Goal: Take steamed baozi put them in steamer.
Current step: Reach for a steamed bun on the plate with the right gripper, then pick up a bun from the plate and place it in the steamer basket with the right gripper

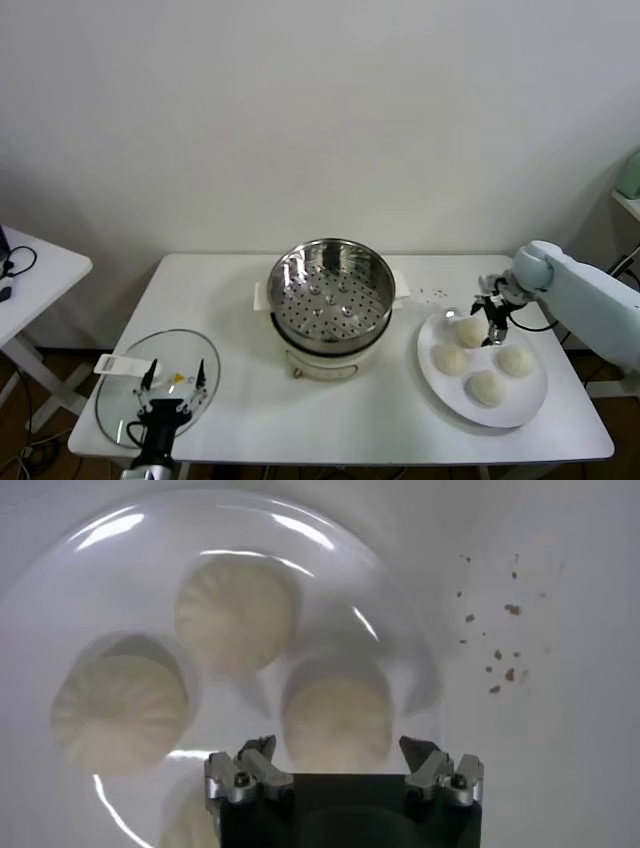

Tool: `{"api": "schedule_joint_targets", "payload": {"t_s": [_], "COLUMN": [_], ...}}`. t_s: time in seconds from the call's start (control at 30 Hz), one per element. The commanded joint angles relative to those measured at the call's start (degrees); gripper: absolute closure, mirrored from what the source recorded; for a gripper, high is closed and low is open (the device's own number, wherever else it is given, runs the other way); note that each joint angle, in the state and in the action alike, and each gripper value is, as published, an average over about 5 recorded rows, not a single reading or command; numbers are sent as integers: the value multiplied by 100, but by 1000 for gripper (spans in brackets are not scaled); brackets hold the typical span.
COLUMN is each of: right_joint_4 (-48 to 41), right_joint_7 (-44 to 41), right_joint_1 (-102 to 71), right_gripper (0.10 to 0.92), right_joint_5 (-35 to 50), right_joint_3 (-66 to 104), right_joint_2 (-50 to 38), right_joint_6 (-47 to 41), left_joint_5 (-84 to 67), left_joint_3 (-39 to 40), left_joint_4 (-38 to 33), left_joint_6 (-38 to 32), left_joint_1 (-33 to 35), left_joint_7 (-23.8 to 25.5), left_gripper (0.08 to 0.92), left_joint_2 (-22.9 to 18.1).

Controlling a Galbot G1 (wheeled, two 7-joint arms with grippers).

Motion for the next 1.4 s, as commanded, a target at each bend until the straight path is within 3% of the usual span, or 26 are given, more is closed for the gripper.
{"api": "schedule_joint_targets", "payload": {"t_s": [0.03,0.27,0.5,0.83,1.13,1.4], "right_joint_4": [-184,-246,-256,-60,936,1871], "right_joint_7": [2,-75,-87,-106,-363,-446], "right_joint_1": [-107,-140,-166,34,1653,3128], "right_gripper": [203,208,321,330,322,321], "right_joint_5": [-155,-227,-233,-201,-692,-1313], "right_joint_3": [186,263,319,325,-524,-1102], "right_joint_2": [189,228,221,120,-103,203], "right_joint_6": [25,18,18,109,1149,2252], "left_joint_5": [3,1,-5,-6,13,63], "left_joint_3": [1,7,3,8,33,71], "left_joint_4": [5,23,16,20,31,8], "left_joint_6": [6,5,9,14,16,38], "left_joint_1": [-6,-11,-17,-16,-16,-9], "left_joint_7": [-1,-1,-3,-4,11,23], "left_gripper": [177,177,177,177,177,177], "left_joint_2": [-4,-8,-8,-12,-17,-24]}}
